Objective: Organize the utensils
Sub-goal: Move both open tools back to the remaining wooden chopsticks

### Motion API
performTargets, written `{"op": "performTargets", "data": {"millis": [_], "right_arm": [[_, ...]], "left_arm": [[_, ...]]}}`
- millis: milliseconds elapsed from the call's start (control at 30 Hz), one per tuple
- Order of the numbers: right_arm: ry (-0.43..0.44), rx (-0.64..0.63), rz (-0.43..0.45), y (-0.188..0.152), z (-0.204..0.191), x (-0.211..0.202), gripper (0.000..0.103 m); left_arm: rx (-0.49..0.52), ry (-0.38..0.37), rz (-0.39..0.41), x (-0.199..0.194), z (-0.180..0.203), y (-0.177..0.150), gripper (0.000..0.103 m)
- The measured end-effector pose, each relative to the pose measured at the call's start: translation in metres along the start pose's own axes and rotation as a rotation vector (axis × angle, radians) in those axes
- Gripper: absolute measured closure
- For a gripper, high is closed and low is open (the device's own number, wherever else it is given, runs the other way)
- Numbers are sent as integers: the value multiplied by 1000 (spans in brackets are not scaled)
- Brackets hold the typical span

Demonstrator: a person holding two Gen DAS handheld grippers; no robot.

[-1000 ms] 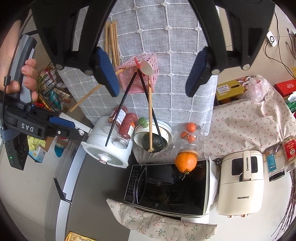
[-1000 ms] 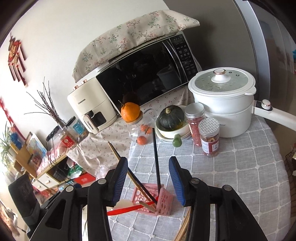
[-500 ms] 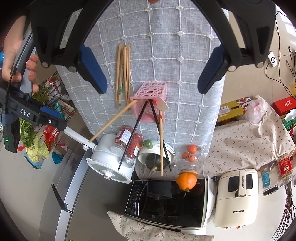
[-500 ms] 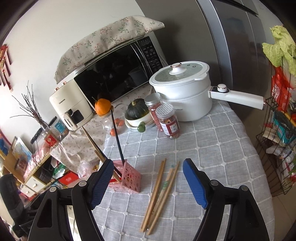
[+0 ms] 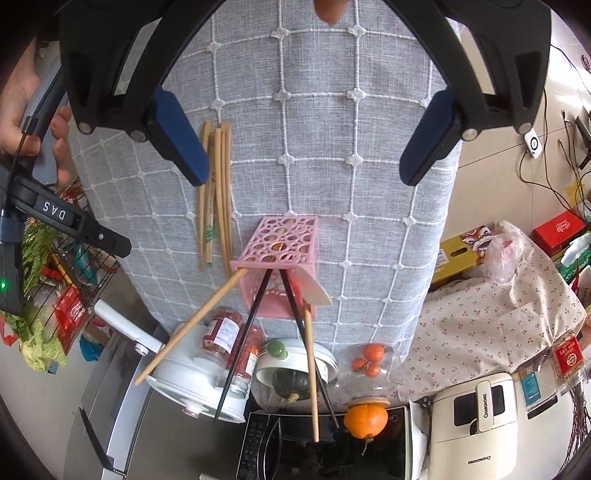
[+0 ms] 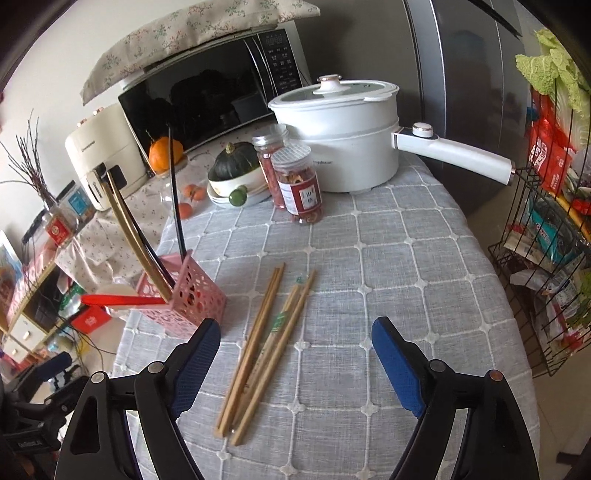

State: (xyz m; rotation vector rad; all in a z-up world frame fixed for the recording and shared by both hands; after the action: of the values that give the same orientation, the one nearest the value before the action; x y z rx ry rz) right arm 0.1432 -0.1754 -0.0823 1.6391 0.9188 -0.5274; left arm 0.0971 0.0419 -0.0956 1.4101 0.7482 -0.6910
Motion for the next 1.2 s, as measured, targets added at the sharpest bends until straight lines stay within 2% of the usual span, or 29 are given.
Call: {"op": "performTargets", "data": {"millis": [267,433,833,1067,1200], "right_arm": [[-74,-59,-67,-13,12,43,18],[-103,-64,-124,-20,16,71,18],[-177,-130,-217,-30,7,115,18],[-185,-71,-220,-23,12,123,16],[-193,21,-231,-17,22,129,14]], "left_arm": [[68,37,-23,23,1,-7,1],[72,35,-44,31,1,-11,1],[66,18,-21,31,-2,-9,1],[72,15,-26,29,0,-12,1],[62,13,-19,27,-1,-12,1]]}}
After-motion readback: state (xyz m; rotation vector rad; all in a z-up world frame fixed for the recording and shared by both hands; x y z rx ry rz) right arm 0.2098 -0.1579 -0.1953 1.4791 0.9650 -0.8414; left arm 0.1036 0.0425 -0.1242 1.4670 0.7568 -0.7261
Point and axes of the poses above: each gripper's, at about its wrist camera, not at the fingertips, and x roughly the way its jaws point, z to its right, y to its top, the point moved 3 cm from there along x, roughly the way its jaws point, and after that the axes turned 5 degrees about y, right-handed, at the moved point
